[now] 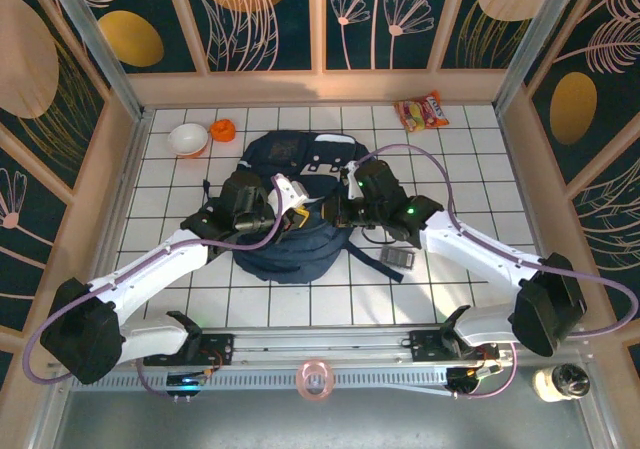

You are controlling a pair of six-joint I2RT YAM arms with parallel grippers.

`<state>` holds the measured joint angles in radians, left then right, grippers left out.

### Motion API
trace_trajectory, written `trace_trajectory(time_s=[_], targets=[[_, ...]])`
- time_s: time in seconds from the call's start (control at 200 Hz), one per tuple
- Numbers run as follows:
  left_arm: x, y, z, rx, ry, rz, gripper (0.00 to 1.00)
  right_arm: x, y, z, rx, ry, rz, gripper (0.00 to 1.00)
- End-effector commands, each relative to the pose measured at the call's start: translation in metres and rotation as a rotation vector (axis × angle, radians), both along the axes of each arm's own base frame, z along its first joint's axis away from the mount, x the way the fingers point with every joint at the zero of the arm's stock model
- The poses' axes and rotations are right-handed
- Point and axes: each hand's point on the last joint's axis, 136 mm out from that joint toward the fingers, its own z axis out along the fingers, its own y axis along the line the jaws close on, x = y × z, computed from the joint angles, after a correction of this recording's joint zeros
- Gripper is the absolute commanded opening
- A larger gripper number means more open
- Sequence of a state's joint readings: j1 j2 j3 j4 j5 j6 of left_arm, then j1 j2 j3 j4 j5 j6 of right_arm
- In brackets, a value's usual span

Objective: Pack the student bag

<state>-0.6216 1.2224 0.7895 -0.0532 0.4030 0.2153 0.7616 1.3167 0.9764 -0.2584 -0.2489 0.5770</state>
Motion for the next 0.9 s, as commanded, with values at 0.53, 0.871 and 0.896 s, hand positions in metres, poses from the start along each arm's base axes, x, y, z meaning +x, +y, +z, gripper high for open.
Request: trace_trajectory(time_s=[0.53, 0.871, 0.896], targets=[[0.040, -0.014, 0.047, -0.142, -0.067, 0.118, 0.00, -0.064, 0.070, 0.036, 0.223, 0.076, 0.329, 0.00], [0.011, -0.005, 0.044, -0.109, -0.179, -0.008, 0.00, -0.028, 0.012, 0.041, 0.212, 0.073, 0.137, 0.38], [0.007, -0.005, 0.043, -0.109, -0.190, -0.030, 0.00, -0.023, 0.006, 0.045, 0.228, 0.066, 0.120, 0.40]])
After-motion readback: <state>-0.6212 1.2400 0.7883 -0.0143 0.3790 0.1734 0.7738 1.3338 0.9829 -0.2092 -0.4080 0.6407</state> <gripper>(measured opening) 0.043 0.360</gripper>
